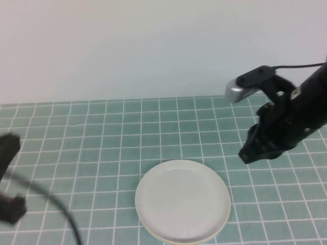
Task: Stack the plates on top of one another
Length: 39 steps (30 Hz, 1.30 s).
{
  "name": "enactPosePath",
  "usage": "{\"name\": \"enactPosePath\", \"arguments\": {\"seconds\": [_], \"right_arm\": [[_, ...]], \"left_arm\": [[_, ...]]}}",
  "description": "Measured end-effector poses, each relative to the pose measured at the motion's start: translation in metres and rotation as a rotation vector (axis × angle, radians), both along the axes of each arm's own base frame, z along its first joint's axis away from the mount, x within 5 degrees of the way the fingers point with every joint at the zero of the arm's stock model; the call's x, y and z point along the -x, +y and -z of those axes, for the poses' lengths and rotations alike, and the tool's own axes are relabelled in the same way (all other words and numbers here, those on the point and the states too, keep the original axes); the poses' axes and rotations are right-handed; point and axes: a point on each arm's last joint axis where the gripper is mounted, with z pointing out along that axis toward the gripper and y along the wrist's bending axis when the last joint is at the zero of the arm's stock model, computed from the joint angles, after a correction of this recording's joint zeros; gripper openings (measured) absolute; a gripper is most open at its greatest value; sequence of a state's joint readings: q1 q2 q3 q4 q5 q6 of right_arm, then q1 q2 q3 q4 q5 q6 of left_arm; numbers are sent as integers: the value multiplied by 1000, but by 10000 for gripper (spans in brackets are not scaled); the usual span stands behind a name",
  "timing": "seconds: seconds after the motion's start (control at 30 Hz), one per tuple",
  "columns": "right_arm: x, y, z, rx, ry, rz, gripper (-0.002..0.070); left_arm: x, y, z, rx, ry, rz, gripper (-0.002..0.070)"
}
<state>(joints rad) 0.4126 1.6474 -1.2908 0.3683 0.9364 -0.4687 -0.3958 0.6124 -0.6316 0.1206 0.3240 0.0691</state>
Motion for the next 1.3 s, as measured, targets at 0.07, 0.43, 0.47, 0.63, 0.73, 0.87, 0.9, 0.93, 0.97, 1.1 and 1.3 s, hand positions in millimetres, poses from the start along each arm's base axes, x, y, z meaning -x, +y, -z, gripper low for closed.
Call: {"name": "enactPosePath", "arguments": {"seconds": [0.07,0.43,0.47,0.63,0.73,0.87,0.9,0.93,0.97,1.1,1.3], "right_arm": [[9,-5,-12,8,6,17,6],[58,-27,-70,-13,-33,37,3],[63,-29,-75,-16,-39,37,4],[85,-39,-89,-35,-77,35,4],[102,-46,-91,-48,-112,34,3],[127,-58,-83,-55,-163,39,3],[134,-62,-79,-52,-177,40,3],[140,-66,-76,-47,-190,40,3],[147,-70,-71,-43,-206,42,3],[174,-85,-52,-41,-291,54,3],[208,-102,-38,-57,-381,46,1]], "left_arm": [[11,5,10,3,-7,0,-1],[60,26,39,38,-100,-9,-1],[62,27,41,42,-103,-10,-1],[71,31,47,72,-124,-14,-1],[75,33,49,92,-103,-23,-1],[77,34,51,92,-86,-26,-1],[77,34,51,92,-86,-26,-1],[77,34,51,92,-84,-27,-1],[77,34,51,92,-84,-27,-1],[80,37,52,90,-90,-75,-1],[88,45,51,96,-140,-242,-1]]}}
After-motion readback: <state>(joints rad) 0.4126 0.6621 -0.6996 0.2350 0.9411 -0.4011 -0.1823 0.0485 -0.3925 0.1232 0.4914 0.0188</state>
